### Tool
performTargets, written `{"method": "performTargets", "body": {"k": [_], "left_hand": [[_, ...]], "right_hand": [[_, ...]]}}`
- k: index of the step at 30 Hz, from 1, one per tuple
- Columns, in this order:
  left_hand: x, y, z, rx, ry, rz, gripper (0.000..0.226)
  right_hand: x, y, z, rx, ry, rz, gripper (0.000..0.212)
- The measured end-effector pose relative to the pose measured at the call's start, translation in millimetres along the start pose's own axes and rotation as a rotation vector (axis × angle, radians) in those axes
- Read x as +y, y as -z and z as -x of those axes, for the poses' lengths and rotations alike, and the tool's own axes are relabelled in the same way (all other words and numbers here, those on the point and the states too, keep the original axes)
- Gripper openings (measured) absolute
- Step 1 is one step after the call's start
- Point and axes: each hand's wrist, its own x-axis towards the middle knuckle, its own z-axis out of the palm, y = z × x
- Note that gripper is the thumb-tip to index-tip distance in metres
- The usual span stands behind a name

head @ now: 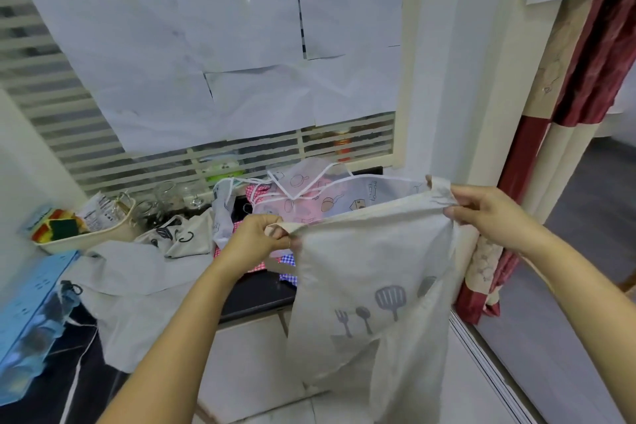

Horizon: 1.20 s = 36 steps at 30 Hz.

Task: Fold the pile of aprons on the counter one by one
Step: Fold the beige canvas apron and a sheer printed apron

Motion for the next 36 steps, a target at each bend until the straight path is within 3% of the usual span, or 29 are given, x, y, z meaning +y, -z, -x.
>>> {"method": "performTargets", "body": {"k": [3,6,7,10,13,18,25,27,31,34,36], "left_hand": [[15.1,-3.5,8.7,-0.019,0.003,0.331,0.014],[33.8,-8.7,4.1,0.109,-0.057,0.469,0.017],[36.4,-7.9,-3.3,0.192,-0.084,0.442,0.018],[37.2,6.5,-31.3,0.405,-0.222,0.108,0.017],[43.6,34.0,-62.7,0.448,-0.326,-0.167,0.026],[46.0,98.2,-134.1,0.474,-0.469,-0.328,0.020],[31.8,171.1,-237.0,0.415,-0.520,-0.491,0.014],[17.2,186.2,-262.2,0.370,-0.502,-0.656,0.016],[-13.7,206.2,-302.7,0.236,-0.263,-0.836,0.018],[-35.9,222.4,-334.4,0.218,-0.138,-0.996,0.033],[-52.0,228.5,-355.2,0.211,-0.115,-1.010,0.027]], "right_hand": [[1.8,4.4,-5.4,0.053,0.088,0.190,0.053],[-3.2,5.3,-22.4,0.045,0.111,0.325,0.028],[-4.9,2.7,-32.5,0.033,0.130,0.411,0.032],[-11.4,-6.5,-62.8,-0.011,0.156,0.559,0.066],[-21.5,-11.7,-101.6,0.019,0.172,0.460,0.064],[-48.9,-15.5,-186.0,0.048,0.158,0.186,0.086],[-63.9,-37.3,-323.7,0.061,0.095,0.117,0.089],[-55.7,-52.3,-358.3,0.033,0.061,0.146,0.089],[-25.4,-84.0,-413.0,-0.017,-0.029,0.260,0.081],[-0.3,-110.6,-444.9,-0.064,-0.112,0.272,0.069],[13.6,-127.5,-462.1,-0.083,-0.169,0.254,0.060]]}}
